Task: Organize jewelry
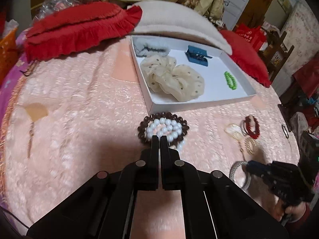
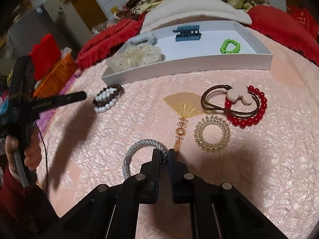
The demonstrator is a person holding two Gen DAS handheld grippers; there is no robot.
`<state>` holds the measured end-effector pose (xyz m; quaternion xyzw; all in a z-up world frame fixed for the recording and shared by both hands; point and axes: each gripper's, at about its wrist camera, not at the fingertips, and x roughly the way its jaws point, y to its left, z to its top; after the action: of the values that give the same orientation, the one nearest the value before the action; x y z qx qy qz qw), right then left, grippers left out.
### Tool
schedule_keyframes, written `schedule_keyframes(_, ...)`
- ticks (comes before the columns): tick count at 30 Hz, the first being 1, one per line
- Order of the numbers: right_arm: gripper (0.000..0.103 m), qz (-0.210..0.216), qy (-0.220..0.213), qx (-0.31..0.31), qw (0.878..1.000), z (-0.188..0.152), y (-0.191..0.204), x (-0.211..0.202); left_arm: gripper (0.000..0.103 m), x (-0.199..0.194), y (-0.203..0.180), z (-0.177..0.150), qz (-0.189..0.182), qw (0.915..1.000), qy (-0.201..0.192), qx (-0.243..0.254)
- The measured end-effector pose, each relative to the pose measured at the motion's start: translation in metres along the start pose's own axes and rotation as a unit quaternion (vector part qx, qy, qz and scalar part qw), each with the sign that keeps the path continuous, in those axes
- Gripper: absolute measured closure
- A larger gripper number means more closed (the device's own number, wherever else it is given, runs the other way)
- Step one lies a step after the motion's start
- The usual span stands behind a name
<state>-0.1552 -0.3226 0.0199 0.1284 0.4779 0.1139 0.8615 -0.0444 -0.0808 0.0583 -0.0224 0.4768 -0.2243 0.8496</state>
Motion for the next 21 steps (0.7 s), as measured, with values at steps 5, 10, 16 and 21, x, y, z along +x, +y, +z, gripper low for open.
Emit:
schedule_keyframes(5, 0.096, 0.02, -0.008, 0.0, 1.0, -0.006, 0.003, -0.011, 0.101, 0.002, 0.005, -0.003, 0.011, 0.9999, 0.012, -0.002)
schedule_keyframes(10, 0.096, 0.026, -0.006, 0.004, 1.0, -0.015, 0.002, -0.012, 0.056, 0.027, 0.022, 0.008, 0.009, 0.9985, 0.007, -0.053)
schedule_keyframes(16, 0.096, 0.028, -0.003, 0.012, 1.0, -0.019, -0.003, -0.007, 0.079, 0.057, 0.012, 0.017, 0.049, 0.9984, 0.02, -0.021)
schedule_keyframes(21, 0.096, 0.031, -0.004, 0.014, 0.999, -0.021, -0.005, -0.004, 0.095, 0.042, -0.002, 0.005, 0.037, 0.999, 0.026, 0.0)
